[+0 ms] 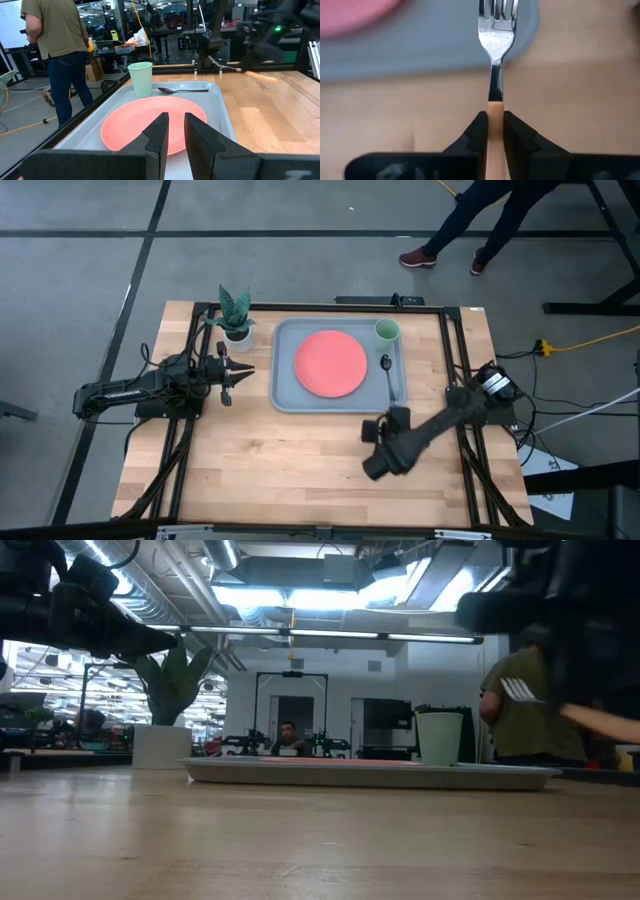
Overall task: Pick and place plate/cup/fork/spoon on tray
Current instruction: Put the orange spoon on the blue tray to right of the pink plate
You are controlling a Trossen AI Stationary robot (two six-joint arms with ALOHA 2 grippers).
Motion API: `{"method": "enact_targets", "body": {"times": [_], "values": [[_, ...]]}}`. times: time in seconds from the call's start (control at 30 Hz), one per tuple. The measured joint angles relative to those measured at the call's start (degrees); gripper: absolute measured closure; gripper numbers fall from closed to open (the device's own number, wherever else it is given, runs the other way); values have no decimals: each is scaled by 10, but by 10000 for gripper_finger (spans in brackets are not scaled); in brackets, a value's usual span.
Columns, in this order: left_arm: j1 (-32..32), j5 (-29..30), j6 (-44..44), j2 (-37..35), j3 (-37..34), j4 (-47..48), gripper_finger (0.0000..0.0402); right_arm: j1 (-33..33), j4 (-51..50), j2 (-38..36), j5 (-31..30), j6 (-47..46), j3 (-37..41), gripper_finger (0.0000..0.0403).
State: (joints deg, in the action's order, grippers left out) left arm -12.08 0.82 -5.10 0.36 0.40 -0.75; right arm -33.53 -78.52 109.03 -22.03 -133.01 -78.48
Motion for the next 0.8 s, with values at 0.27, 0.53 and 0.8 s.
{"method": "enact_targets", "body": {"times": [0.27,0.53,0.8], "values": [[0,0,0,0,0,0,347,111,-25,-7,-17,90,1,362],[0,0,0,0,0,0,347,227,13,-55,-22,303,1,362],[0,0,0,0,0,0,347,306,71,-57,-13,459,1,360]]}}
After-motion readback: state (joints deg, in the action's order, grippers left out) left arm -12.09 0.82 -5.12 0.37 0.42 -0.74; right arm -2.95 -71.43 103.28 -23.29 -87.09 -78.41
